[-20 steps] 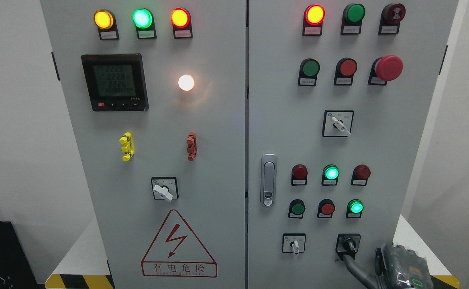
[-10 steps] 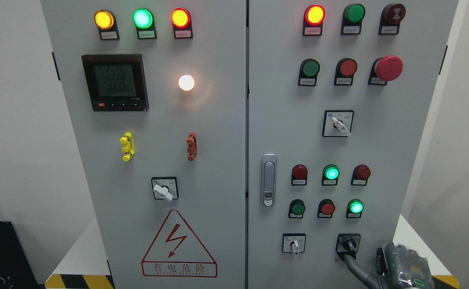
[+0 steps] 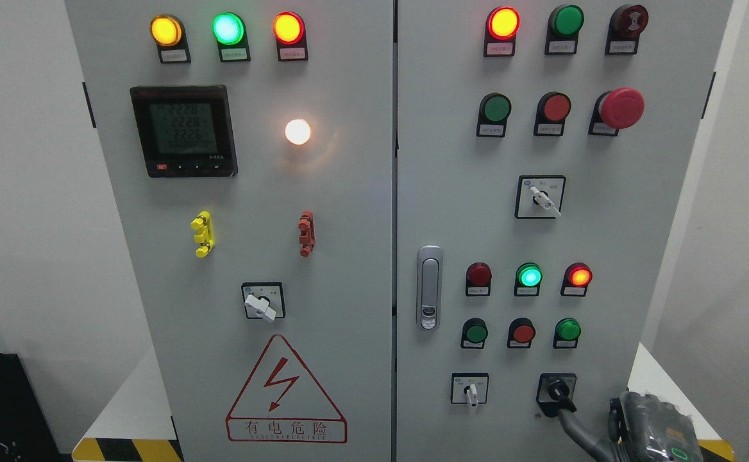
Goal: Flip black knob to close circuit
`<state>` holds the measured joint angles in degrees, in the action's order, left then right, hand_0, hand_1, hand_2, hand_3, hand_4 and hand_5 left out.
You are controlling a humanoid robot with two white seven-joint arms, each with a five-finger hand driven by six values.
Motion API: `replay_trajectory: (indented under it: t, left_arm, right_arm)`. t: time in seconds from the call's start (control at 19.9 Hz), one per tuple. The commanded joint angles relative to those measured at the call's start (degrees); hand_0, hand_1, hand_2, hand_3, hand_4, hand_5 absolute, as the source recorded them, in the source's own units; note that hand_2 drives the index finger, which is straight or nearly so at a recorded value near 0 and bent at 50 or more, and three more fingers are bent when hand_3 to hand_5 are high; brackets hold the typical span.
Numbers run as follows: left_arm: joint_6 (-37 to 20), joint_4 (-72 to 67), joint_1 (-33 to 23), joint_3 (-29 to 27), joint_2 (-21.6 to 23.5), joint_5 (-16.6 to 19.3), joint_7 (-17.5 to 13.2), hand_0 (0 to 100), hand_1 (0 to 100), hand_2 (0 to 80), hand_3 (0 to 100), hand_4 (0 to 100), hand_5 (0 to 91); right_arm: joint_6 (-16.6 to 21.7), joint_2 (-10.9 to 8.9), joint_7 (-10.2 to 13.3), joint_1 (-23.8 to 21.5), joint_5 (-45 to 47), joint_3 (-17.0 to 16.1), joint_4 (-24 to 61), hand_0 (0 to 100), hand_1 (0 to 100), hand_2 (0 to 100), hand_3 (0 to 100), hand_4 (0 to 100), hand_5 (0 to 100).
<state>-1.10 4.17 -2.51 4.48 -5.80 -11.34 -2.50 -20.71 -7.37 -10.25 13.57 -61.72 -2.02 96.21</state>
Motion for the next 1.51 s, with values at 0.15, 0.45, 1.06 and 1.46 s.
replay_trajectory:
  t: [0.15, 0.45, 1.06, 1.46]
  left_arm:
    - [0.0, 0.0, 0.0, 0.0, 0.0, 0.0, 0.0, 12, 56, 0.0, 0, 0, 0.0]
    - [0.0, 0.0, 0.0, 0.0, 0.0, 0.0, 0.0, 12, 56, 0.0, 0, 0, 0.0]
    - [0.0, 0.0, 0.0, 0.0, 0.0, 0.0, 0.0, 12, 56, 0.0, 0, 0, 0.0]
    - [0.0, 0.0, 0.0, 0.0, 0.0, 0.0, 0.0, 12, 56, 0.0, 0, 0, 0.0]
  right_arm:
    - [0.1, 0.68, 0.9, -0.6, 0.1, 1.2, 0.0, 0, 12, 92, 100, 88, 91]
    - [0.2, 4.37, 3.7, -2.1, 0.4, 4.7, -0.3, 0, 12, 92, 100, 88, 91]
    - [14.7, 8.86, 5.9, -14.1, 27.1, -5.1, 11.1, 0, 9, 64, 91, 73, 66]
    - [18.3, 8.77, -14.2, -26.7, 76.6, -19.1, 20.9, 0, 2, 0, 9, 3, 0]
